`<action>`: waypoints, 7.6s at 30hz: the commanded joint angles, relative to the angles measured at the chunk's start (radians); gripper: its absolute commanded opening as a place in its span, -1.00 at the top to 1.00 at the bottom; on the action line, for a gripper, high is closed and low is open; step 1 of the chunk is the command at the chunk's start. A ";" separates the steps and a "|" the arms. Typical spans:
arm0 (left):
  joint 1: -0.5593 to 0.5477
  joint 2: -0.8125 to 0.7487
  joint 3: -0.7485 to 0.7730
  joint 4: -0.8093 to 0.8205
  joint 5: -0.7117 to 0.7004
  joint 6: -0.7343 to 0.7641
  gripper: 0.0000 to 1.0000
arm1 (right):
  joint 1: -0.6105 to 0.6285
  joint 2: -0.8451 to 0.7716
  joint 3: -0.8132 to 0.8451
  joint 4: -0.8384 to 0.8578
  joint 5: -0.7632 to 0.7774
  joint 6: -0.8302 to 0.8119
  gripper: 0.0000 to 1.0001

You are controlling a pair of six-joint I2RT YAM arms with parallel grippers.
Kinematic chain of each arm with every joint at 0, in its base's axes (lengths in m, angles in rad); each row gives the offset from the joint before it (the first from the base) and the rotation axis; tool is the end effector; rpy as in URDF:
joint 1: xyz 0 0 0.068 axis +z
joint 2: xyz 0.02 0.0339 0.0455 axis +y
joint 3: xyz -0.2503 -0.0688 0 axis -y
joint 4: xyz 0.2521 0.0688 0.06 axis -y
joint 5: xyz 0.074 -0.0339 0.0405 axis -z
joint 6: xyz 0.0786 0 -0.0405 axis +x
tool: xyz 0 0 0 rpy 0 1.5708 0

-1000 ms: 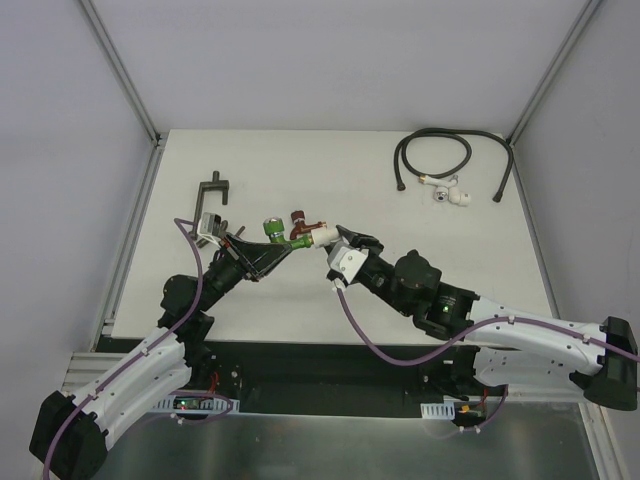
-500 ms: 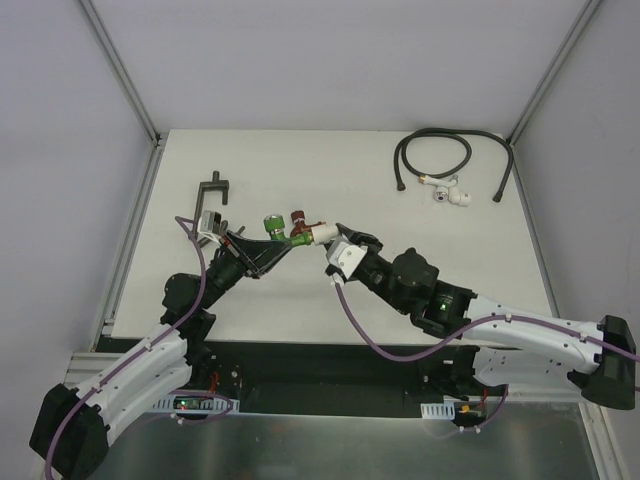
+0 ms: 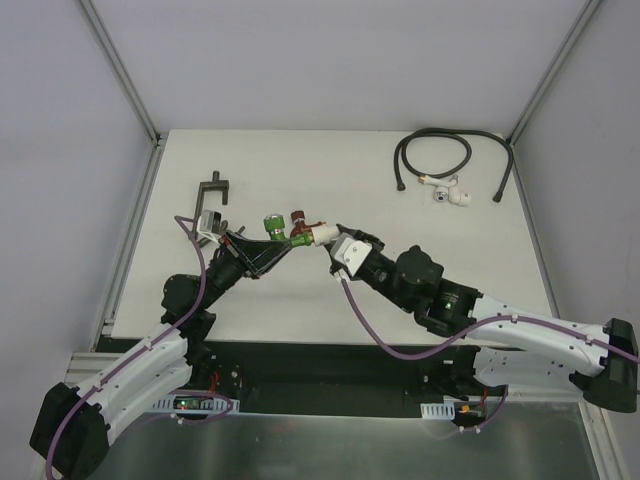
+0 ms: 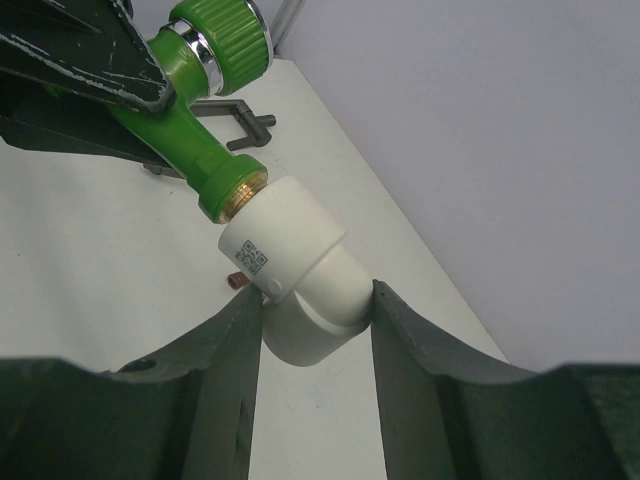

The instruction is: Install the water faucets

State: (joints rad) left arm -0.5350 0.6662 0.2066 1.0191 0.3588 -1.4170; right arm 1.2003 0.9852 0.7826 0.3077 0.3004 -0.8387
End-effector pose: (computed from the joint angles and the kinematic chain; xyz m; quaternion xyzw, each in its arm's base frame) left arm 0.1587 -0.1262 0.2885 -0.0623 0.4976 -0.7614 0.4108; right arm 0.1263 0.2609 0.3458 -0.5052 0.4412 0.0337 0.7409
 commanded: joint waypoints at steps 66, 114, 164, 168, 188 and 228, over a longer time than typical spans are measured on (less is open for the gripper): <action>-0.037 -0.122 0.209 -0.497 0.661 1.524 1.00 | -0.334 0.193 0.587 -0.774 -0.696 0.533 0.97; -0.048 -0.103 -0.059 -0.169 -0.223 0.786 1.00 | -0.510 -0.026 -0.011 -0.089 -0.831 0.380 -0.92; -0.036 0.016 0.076 -0.030 -0.047 -0.016 1.00 | -0.502 0.015 -0.109 0.360 -1.121 0.461 -0.72; -0.036 0.055 0.089 0.028 -0.006 -0.036 1.00 | -0.502 0.030 -0.108 0.375 -1.135 0.478 -0.58; -0.036 0.084 0.100 0.073 0.025 -0.013 1.00 | -0.501 0.061 -0.086 0.381 -1.155 0.513 0.28; -0.036 -0.183 0.318 -0.763 0.812 1.762 0.36 | -0.539 0.421 0.175 0.815 -1.344 1.535 0.97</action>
State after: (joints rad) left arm -0.5476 0.4805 0.4965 0.4576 0.9226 0.1875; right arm 0.6617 1.3682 0.8665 0.9447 -1.1934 0.5652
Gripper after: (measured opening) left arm 0.289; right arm 0.432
